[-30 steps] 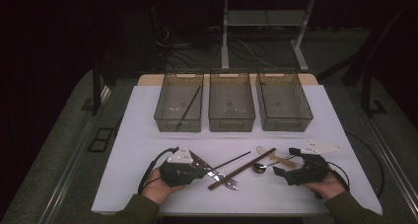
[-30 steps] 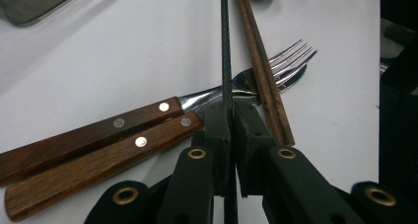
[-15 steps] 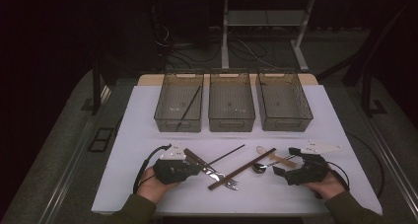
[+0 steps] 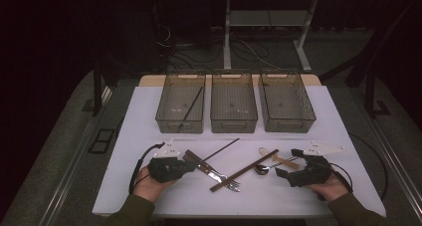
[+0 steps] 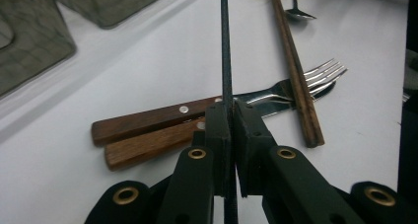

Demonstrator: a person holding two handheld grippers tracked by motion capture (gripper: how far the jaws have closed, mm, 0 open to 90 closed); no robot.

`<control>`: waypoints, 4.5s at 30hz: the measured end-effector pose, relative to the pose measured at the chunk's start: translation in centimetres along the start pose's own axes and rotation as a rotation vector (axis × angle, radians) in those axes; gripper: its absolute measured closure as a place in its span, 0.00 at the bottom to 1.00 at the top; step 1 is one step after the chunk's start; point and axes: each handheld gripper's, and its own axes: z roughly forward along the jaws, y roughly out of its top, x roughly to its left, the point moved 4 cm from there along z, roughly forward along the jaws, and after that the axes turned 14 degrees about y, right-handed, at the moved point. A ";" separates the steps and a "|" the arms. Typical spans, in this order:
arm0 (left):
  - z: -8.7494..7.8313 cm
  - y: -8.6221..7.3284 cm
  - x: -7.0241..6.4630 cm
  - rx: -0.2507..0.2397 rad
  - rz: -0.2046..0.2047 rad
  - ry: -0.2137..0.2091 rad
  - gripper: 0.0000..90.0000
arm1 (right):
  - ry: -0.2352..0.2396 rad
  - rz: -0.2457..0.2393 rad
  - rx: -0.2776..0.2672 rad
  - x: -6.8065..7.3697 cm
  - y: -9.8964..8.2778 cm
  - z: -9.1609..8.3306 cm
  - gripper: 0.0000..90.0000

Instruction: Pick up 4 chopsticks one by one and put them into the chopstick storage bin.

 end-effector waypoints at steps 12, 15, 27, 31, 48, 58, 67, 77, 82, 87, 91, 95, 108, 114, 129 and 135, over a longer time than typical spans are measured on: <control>-0.7 -0.1 1.4 -0.017 -0.036 0.051 0.94 | 0.000 0.003 0.000 0.0 0.0 0.0 0.03; -0.9 -0.2 1.7 -0.021 -0.038 0.059 0.94 | 0.001 0.001 0.000 0.0 0.0 0.0 0.03; -1.6 -0.5 3.2 -0.031 -0.078 0.110 0.94 | 0.001 0.001 0.000 0.0 0.0 0.0 0.03; -1.8 -0.6 3.6 -0.035 -0.089 0.121 0.94 | 0.001 0.000 0.000 0.0 0.0 0.0 0.03; -3.0 -1.0 6.1 -0.065 -0.139 0.184 0.94 | 0.003 -0.005 0.001 0.0 0.0 0.0 0.03; -3.2 -0.8 7.4 -0.075 -0.160 0.211 0.94 | 0.002 -0.007 0.002 0.0 0.0 0.1 0.03; -2.8 0.0 8.5 -0.085 -0.173 0.248 0.94 | 0.002 -0.008 0.004 -0.1 0.0 0.2 0.03; -2.4 1.4 9.3 -0.121 -0.198 0.241 0.94 | 0.001 -0.005 0.009 -0.2 0.0 0.2 0.03; -2.4 2.1 9.9 -0.136 -0.211 0.247 0.94 | 0.002 -0.003 0.009 -0.2 0.0 0.2 0.03; -2.2 2.8 10.6 -0.144 -0.206 0.260 0.94 | 0.002 -0.002 0.009 -0.2 0.0 0.2 0.03; -1.8 3.5 11.1 -0.154 -0.216 0.265 0.94 | 0.001 -0.001 0.009 -0.2 -0.1 0.2 0.03; -1.5 4.1 11.6 -0.158 -0.213 0.267 0.94 | 0.002 0.004 0.010 -0.2 -0.1 0.2 0.03; 0.4 6.1 14.2 -0.143 -0.246 0.270 0.94 | 0.003 0.005 0.009 -0.3 -0.1 0.1 0.03; 1.4 7.0 15.2 -0.126 -0.266 0.278 0.94 | 0.002 0.007 0.009 -0.3 -0.1 0.1 0.03; 4.1 8.6 17.0 -0.067 -0.268 0.325 0.94 | 0.006 -0.001 -0.001 -0.2 0.0 0.0 0.03; 5.3 8.4 17.7 -0.029 -0.286 0.350 0.94 | 0.008 -0.001 -0.002 -0.2 0.0 0.0 0.03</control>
